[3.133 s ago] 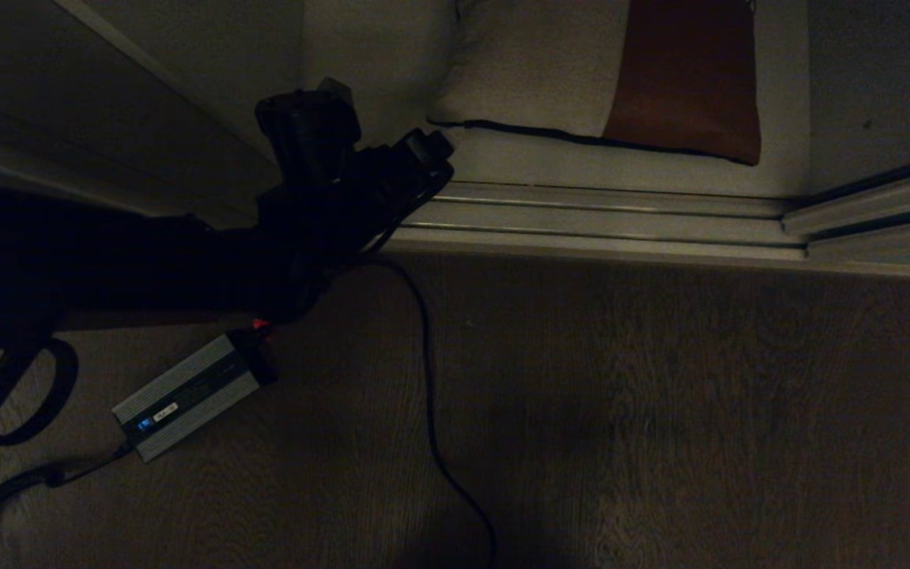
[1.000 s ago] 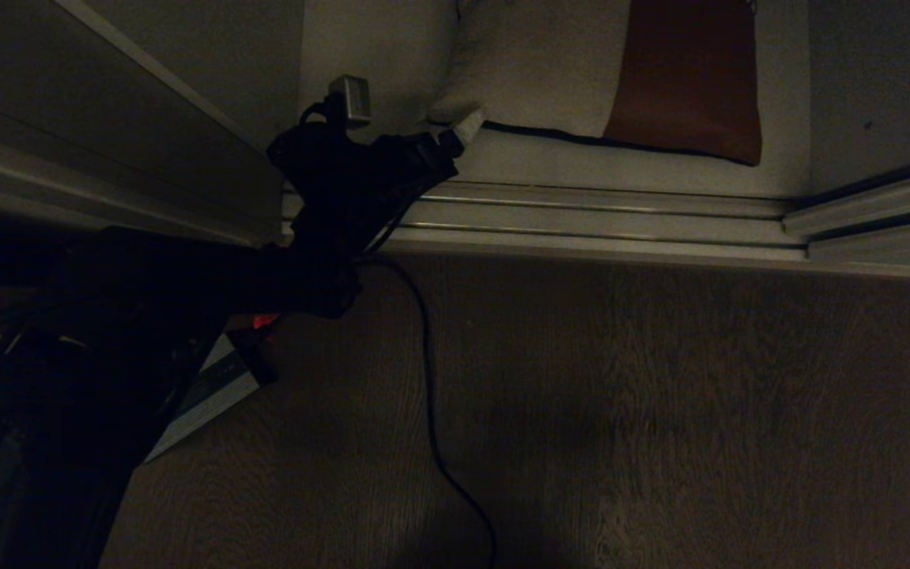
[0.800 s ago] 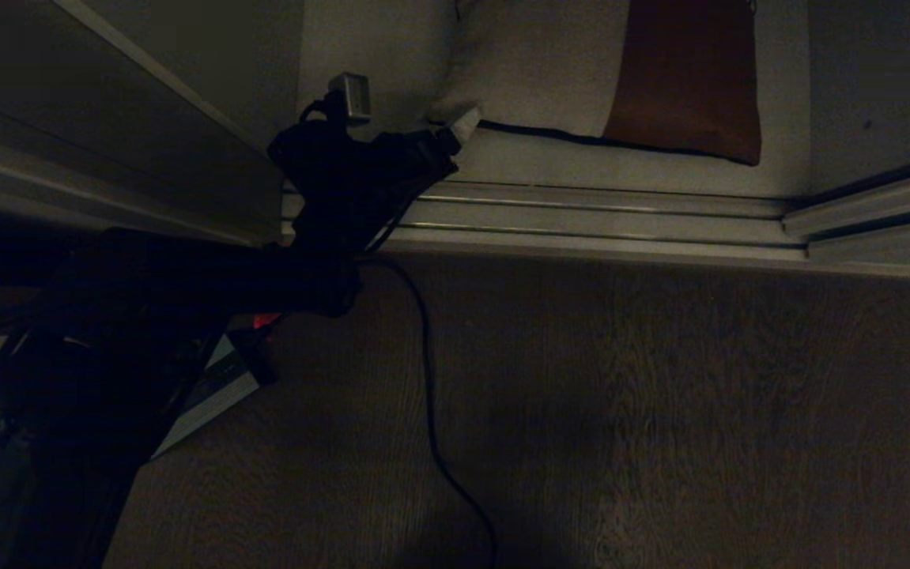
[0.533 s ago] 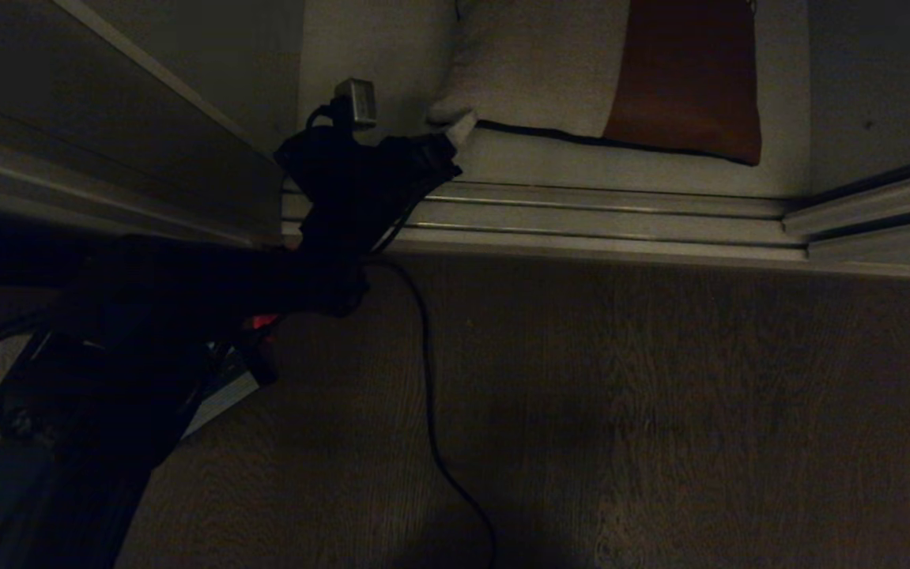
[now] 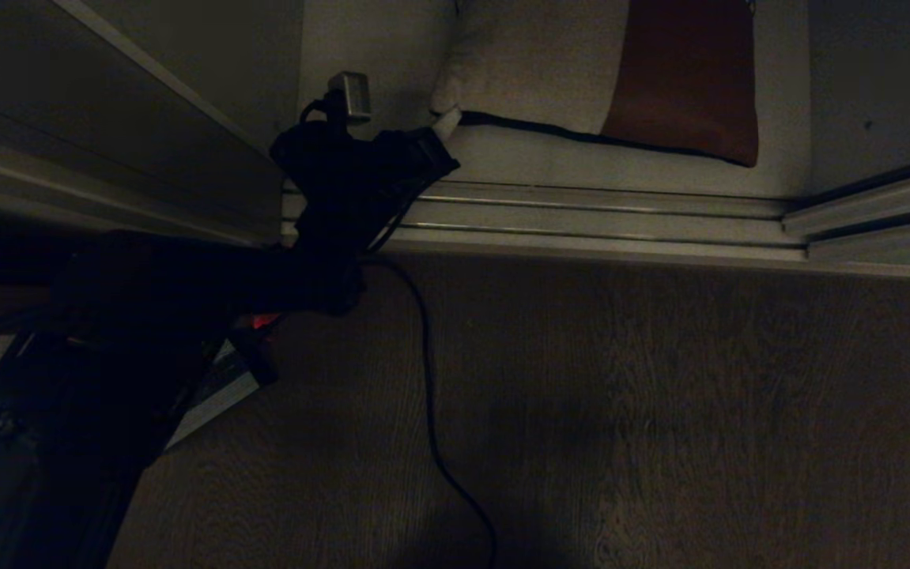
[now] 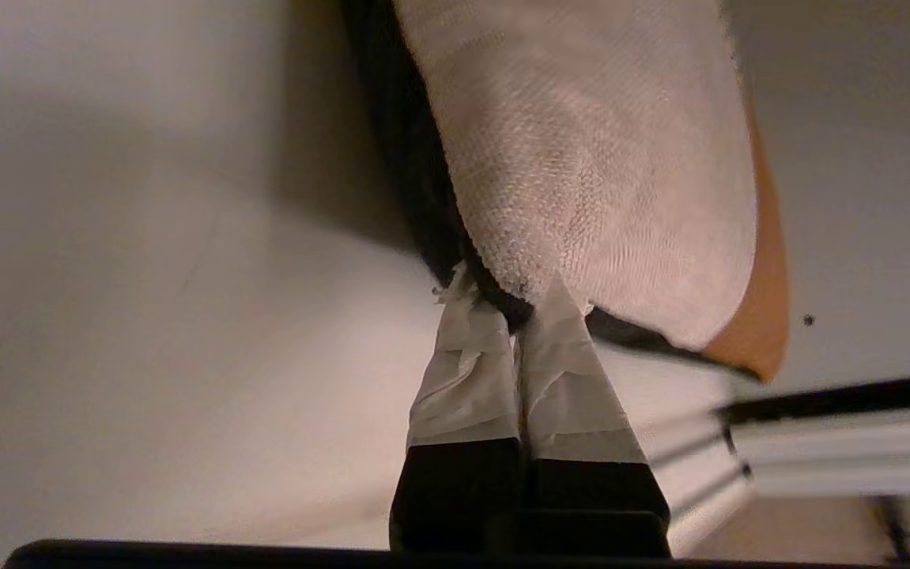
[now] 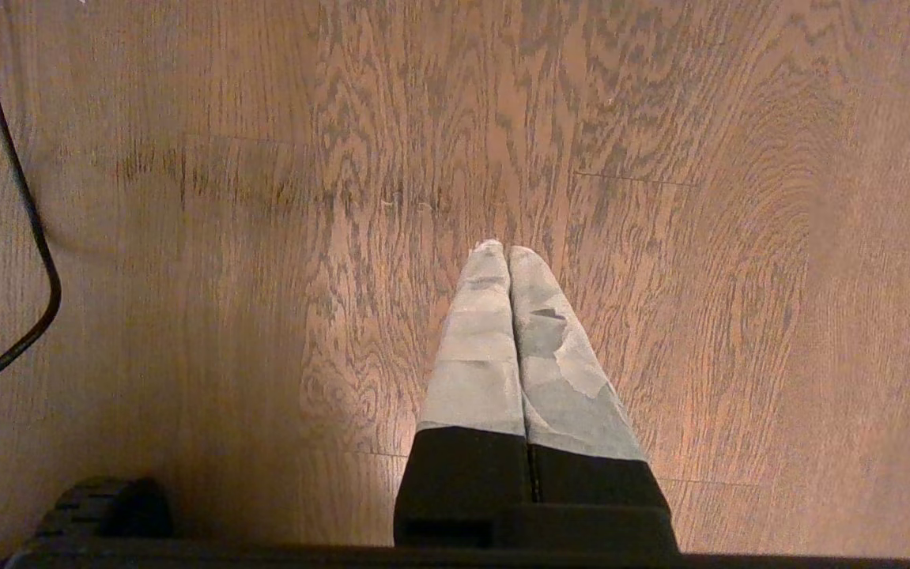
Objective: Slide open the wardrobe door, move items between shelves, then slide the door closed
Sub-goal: Place the pillow on the higher shelf
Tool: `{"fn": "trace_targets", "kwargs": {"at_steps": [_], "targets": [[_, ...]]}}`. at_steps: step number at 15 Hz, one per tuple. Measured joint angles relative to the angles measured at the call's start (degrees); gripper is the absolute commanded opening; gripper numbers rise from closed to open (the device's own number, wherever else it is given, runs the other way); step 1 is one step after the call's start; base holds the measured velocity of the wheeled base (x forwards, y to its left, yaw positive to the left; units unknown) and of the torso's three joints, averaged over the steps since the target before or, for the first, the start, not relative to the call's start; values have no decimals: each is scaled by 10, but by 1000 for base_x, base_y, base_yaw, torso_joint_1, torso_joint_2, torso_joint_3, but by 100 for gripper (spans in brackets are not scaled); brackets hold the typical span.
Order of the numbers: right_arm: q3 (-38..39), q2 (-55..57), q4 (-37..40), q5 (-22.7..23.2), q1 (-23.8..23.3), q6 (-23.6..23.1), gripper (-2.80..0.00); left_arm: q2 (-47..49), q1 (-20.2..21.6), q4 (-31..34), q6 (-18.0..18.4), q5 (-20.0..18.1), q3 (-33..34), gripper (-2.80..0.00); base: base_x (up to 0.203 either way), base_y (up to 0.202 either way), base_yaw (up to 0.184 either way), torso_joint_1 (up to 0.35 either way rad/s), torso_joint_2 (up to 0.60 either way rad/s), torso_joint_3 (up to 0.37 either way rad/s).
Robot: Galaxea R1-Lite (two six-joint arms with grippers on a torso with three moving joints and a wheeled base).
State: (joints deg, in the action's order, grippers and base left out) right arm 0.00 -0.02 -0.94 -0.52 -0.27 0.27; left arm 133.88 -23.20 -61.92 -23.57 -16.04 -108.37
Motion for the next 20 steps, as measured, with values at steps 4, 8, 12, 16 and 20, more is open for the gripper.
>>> {"fn": "trace_targets", "kwargs": {"at_steps": [4, 8, 12, 16, 20], "targets": [[0, 0, 0, 0, 0, 0, -280, -63, -11, 17, -16, -15, 142, -280, 0, 0, 0, 0, 0, 0], [0, 0, 0, 0, 0, 0, -280, -139, -37, 44, -19, -22, 272, -280, 0, 0, 0, 0, 0, 0], [0, 0, 0, 0, 0, 0, -280, -184, -82, 48, -18, -14, 352, -280, 0, 0, 0, 0, 0, 0], [0, 0, 0, 0, 0, 0, -280, -191, -100, 55, -18, 20, 372, -280, 0, 0, 0, 0, 0, 0], [0, 0, 0, 0, 0, 0, -280, -198, -101, 62, -18, 45, 397, -280, 0, 0, 0, 0, 0, 0]]}}
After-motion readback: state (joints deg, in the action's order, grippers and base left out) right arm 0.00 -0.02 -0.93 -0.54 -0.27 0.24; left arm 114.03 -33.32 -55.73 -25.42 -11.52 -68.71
